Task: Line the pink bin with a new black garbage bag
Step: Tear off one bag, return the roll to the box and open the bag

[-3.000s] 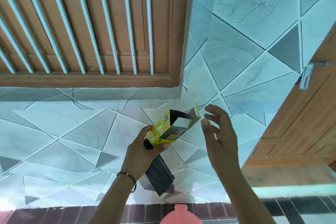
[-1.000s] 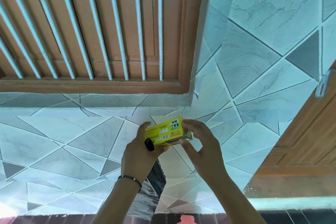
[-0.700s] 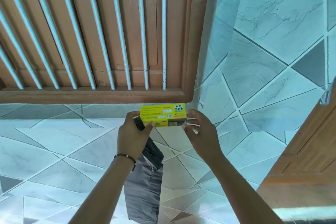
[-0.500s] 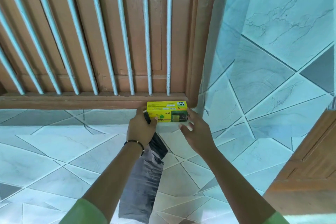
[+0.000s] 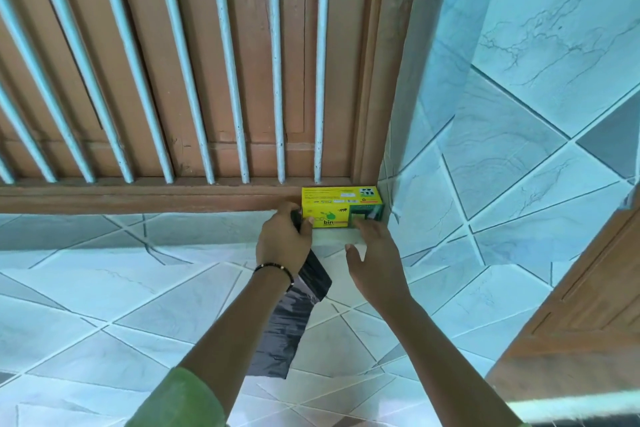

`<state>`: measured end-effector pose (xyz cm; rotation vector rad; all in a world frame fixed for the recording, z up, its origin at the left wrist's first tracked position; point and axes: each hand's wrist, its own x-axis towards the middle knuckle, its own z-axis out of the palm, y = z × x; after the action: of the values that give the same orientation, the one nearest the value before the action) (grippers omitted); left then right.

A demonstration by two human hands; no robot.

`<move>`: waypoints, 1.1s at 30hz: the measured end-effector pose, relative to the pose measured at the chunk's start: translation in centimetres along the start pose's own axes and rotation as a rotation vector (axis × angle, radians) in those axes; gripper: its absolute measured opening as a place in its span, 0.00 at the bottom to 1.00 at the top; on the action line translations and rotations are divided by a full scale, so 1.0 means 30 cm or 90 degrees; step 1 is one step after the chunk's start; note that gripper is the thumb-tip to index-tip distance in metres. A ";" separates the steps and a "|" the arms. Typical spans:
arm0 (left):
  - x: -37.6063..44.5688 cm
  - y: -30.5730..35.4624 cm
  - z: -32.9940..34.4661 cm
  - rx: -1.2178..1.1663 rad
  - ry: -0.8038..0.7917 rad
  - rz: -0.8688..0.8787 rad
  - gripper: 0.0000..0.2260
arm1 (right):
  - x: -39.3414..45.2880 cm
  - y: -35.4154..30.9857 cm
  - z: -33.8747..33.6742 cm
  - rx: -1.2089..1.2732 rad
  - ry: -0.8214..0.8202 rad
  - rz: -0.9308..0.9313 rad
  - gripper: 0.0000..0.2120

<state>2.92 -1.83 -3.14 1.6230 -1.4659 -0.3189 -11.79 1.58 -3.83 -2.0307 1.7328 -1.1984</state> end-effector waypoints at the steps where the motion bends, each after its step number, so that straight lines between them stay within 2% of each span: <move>1: -0.011 -0.006 -0.006 -0.036 0.016 0.004 0.08 | -0.011 0.004 -0.003 0.017 0.013 -0.004 0.19; 4: -0.075 -0.008 -0.023 -0.194 0.089 0.011 0.04 | -0.076 0.010 -0.013 0.099 0.019 -0.018 0.15; 6: -0.126 -0.003 -0.032 -0.254 0.103 0.003 0.03 | -0.145 0.009 -0.017 0.186 -0.081 0.040 0.17; 9: -0.190 0.007 -0.045 -0.294 0.089 -0.014 0.03 | -0.242 0.015 0.002 0.230 -0.269 0.136 0.31; 11: -0.237 0.014 -0.051 -0.325 0.076 -0.031 0.04 | -0.307 0.018 0.023 0.291 -0.326 0.194 0.31; 14: -0.303 0.027 -0.064 -0.370 0.030 -0.074 0.06 | -0.365 0.018 0.024 0.405 -0.246 0.267 0.15; 16: -0.351 0.025 -0.082 -0.431 -0.041 -0.102 0.12 | -0.389 0.020 -0.006 0.430 -0.163 0.286 0.07; 18: -0.406 0.006 -0.109 -0.434 -0.146 -0.110 0.20 | -0.409 0.025 -0.051 0.474 -0.139 0.292 0.07; 21: -0.512 -0.028 -0.150 -0.365 -0.320 -0.093 0.22 | -0.435 0.029 -0.143 0.551 -0.165 0.272 0.09; 23: -0.592 -0.039 -0.152 -0.258 -0.382 -0.066 0.21 | -0.455 0.037 -0.200 0.586 -0.190 0.266 0.08; 26: -0.682 -0.008 -0.130 -0.233 -0.325 -0.094 0.11 | -0.487 0.064 -0.280 0.625 -0.218 0.272 0.07; 29: -0.749 0.069 -0.118 -0.288 -0.268 -0.109 0.04 | -0.540 0.111 -0.357 0.559 -0.291 0.239 0.11; 31: -0.794 0.127 -0.111 -0.336 -0.243 -0.123 0.03 | -0.599 0.152 -0.395 0.469 -0.338 0.233 0.13; 33: -0.841 0.170 -0.111 -0.375 -0.242 -0.150 0.05 | -0.657 0.188 -0.418 0.413 -0.335 0.260 0.09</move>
<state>-4.80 22.70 -6.63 1.2836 -1.2756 -1.1312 -24.03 21.88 -7.86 -1.3552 1.2057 -0.8352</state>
